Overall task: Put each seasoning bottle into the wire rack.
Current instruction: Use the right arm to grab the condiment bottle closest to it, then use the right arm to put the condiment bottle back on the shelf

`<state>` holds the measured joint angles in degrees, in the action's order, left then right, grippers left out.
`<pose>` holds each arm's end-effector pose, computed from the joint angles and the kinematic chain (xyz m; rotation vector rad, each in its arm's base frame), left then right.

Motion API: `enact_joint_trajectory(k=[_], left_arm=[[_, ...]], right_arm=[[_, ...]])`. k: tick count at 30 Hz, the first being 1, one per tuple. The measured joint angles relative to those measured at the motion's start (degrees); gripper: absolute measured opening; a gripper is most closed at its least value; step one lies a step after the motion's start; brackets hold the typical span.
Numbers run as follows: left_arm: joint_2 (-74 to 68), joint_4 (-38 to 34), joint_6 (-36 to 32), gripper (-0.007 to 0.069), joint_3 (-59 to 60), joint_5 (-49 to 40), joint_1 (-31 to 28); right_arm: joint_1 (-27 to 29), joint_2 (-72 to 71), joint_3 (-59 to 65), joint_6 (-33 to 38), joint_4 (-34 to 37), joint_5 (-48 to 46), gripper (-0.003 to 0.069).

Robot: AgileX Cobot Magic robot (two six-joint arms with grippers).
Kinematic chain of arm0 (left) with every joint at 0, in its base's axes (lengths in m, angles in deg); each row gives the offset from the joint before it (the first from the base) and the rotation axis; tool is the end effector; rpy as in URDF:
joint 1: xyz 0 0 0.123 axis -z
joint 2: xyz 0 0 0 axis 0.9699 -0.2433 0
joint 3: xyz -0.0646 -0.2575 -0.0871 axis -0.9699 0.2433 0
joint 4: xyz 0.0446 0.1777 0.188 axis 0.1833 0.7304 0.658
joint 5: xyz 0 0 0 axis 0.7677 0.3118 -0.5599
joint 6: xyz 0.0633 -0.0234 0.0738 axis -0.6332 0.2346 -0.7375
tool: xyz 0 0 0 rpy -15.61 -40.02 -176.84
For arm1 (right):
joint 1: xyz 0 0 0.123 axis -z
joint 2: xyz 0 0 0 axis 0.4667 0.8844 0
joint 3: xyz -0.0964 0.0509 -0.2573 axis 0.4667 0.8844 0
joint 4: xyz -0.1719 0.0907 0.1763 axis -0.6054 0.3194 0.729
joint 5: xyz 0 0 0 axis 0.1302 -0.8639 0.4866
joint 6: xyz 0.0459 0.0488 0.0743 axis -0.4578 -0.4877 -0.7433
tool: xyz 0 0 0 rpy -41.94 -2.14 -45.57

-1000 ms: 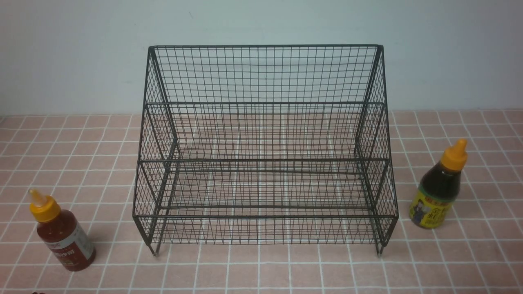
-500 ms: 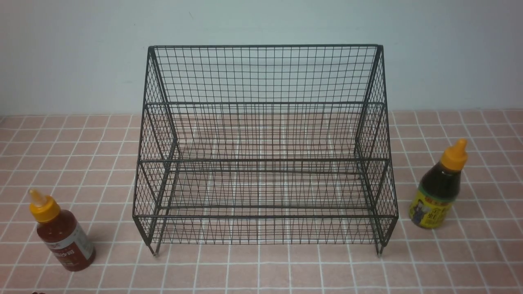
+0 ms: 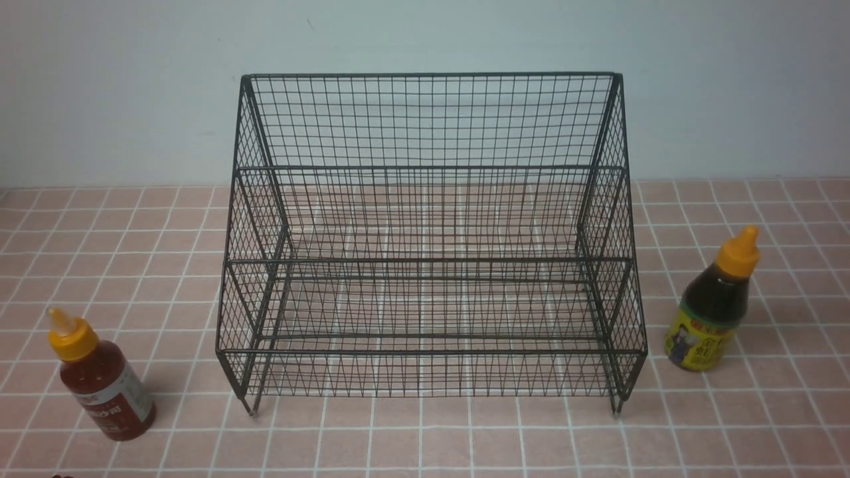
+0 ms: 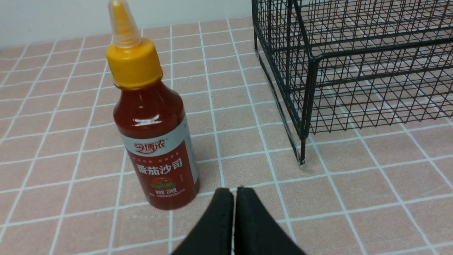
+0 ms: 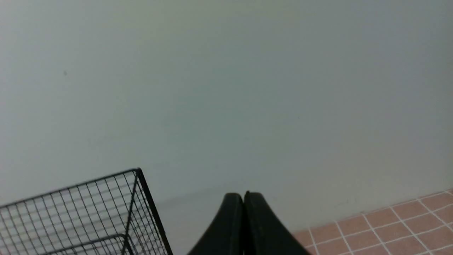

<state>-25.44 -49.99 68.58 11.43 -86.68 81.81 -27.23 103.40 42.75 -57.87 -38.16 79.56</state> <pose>0.0768 -0.0092 0.1681 0.1612 1.8758 -0.0423 0.1345 -0.0044 0.2528 0.2784 1.5259 0.2202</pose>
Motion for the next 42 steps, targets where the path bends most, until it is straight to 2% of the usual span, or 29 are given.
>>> enact_joint_trajectory(k=[1,3,7,11,13,14,15,16,17,18,21,25,27,29,31,32,42], left_arm=[[0.0,0.0,0.0,-0.0010,0.0,0.0,0.0],[0.0,0.0,0.0,-0.0010,0.0,0.0,0.0],[0.0,0.0,0.0,-0.0010,0.0,0.0,0.0],[0.0,0.0,0.0,-0.0010,0.0,0.0,0.0],[0.0,0.0,0.0,-0.0010,0.0,0.0,0.0],[0.0,0.0,0.0,-0.0010,0.0,0.0,0.0],[0.0,0.0,0.0,-0.0010,0.0,0.0,0.0],[0.0,0.0,0.0,-0.0010,0.0,0.0,0.0],[0.0,0.0,0.0,-0.0010,0.0,0.0,0.0],[0.0,0.0,0.0,-0.0010,0.0,0.0,0.0],[0.0,0.0,0.0,-0.0010,0.0,0.0,0.0],[0.0,0.0,0.0,-0.0010,0.0,0.0,0.0],[0.0,0.0,0.0,-0.0010,0.0,0.0,0.0],[0.0,0.0,0.0,-0.0010,0.0,0.0,0.0],[0.0,0.0,0.0,-0.0010,0.0,0.0,0.0],[0.0,0.0,0.0,-0.0010,0.0,0.0,0.0],[0.0,0.0,0.0,-0.0010,0.0,0.0,0.0]], right_arm=[[0.0,8.5,-1.9,0.0,-2.9,4.2,-0.0017],[0.0,12.4,-2.6,-0.1,-4.5,6.8,-0.0017],[0.0,25.9,-5.3,-2.4,-12.2,17.6,0.0011],[0.0,37.6,-8.5,-6.5,-18.7,25.1,0.0120],[0.0,41.8,-9.5,-7.0,-20.0,27.2,0.0199],[0.0,42.6,-9.6,-7.1,-20.1,27.7,0.0207],[0.0,45.9,-10.0,-7.1,-20.5,29.3,0.0282],[0.0,47.9,-10.0,-6.8,-20.6,30.3,0.0321],[0.0,48.7,-10.1,-6.6,-20.6,30.7,0.0328],[0.0,51.3,-10.1,-5.9,-20.8,32.3,0.0379],[0.0,55.7,-10.4,-5.1,-21.8,35.0,0.0430],[0.0,60.2,-10.7,-4.5,-22.8,37.4,0.0440],[0.0,63.0,-11.6,-4.5,-23.0,37.4,0.0416],[0.0,64.3,-12.4,-4.5,-23.5,37.5,0.0365],[0.0,64.5,-12.8,-3.8,-24.6,37.3,0.0285],[0.0,64.2,-12.8,-3.8,-24.6,37.1,0.0283],[0.0,41.7,-13.7,-3.0,-24.3,27.7,0.0276]])
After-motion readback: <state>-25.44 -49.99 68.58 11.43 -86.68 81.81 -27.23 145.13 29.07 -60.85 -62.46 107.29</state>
